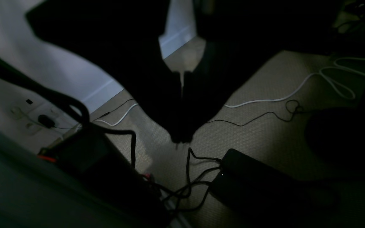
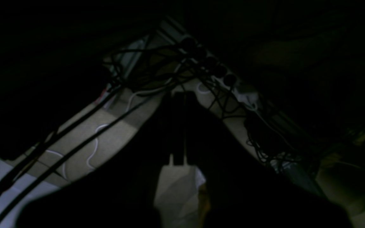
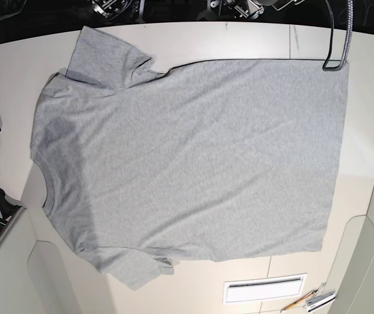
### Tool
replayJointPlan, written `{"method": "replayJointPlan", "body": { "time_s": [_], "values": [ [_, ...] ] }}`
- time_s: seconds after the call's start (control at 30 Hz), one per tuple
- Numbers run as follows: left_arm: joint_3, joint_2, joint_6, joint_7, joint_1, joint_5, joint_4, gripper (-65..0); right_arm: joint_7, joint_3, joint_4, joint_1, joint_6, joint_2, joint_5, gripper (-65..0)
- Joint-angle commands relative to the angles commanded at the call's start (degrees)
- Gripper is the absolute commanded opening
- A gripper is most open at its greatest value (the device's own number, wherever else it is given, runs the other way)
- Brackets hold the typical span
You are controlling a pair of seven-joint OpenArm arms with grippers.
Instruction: Fold the T-shirt properly
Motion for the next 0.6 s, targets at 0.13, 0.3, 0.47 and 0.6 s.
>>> {"method": "replayJointPlan", "body": {
  "time_s": [0.13,0.3,0.47,0.6],
  "values": [
    [0.0,0.0,0.0,0.0,0.0,0.0,0.0,-65.0,0.0,0.0,0.0,0.0,0.0,0.0,0.0,-65.0],
    [0.0,0.0,0.0,0.0,0.8,0.0,0.0,-65.0,0.0,0.0,0.0,0.0,0.0,0.0,0.0,-65.0],
    [0.0,-0.6,-2.5,0.0,2.1,0.0,0.1,-65.0,0.0,0.0,0.1,-1.0,0.0,0.5,0.0,-65.0],
    [-0.1,-1.9,-9.0,0.0,2.8,-3.0,0.1,-65.0,0.0,0.0,2.2,-3.4,0.0,2.1,0.0,-65.0]
  ]
}}
